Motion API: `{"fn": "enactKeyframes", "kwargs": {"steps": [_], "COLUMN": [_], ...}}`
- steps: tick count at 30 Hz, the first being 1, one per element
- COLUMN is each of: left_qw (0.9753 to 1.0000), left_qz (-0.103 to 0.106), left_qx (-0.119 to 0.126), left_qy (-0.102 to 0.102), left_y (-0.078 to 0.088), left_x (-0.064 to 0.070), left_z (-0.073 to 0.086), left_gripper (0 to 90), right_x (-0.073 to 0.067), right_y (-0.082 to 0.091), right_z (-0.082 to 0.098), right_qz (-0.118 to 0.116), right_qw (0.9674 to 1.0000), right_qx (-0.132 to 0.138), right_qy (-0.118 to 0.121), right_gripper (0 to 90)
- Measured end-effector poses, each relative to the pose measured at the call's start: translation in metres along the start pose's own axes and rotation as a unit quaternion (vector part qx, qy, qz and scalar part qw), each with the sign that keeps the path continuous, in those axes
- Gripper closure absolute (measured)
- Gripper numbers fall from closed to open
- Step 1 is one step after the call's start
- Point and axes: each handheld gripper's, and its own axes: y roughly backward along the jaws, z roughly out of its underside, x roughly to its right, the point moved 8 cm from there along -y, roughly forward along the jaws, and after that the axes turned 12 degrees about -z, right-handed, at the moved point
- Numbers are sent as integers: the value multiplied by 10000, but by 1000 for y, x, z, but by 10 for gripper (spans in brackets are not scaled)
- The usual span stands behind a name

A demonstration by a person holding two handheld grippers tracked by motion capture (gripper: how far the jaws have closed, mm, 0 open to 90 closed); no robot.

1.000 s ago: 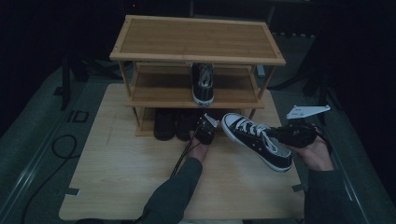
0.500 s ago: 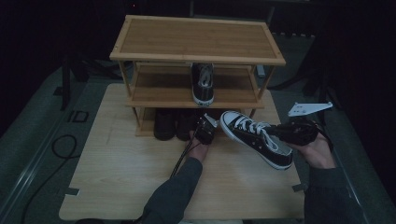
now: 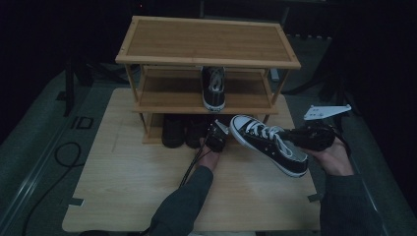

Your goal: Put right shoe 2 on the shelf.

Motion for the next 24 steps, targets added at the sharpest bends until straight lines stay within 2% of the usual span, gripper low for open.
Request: {"fn": "enactKeyframes", "kwargs": {"steps": [16,24], "left_qw": [10000,10000], "left_qz": [-50,-40], "left_qx": [10,1], "left_qy": [7,3], "left_y": [0,0], "left_x": [-1,-1], "left_z": [0,0], "left_gripper": [900,900], "right_x": [2,8], "right_y": [4,6], "right_z": [-15,-24], "right_qz": [17,112], "right_qw": [9998,9994], "right_qx": [219,335], "right_qy": [37,22], "right_gripper": [883,883]}}
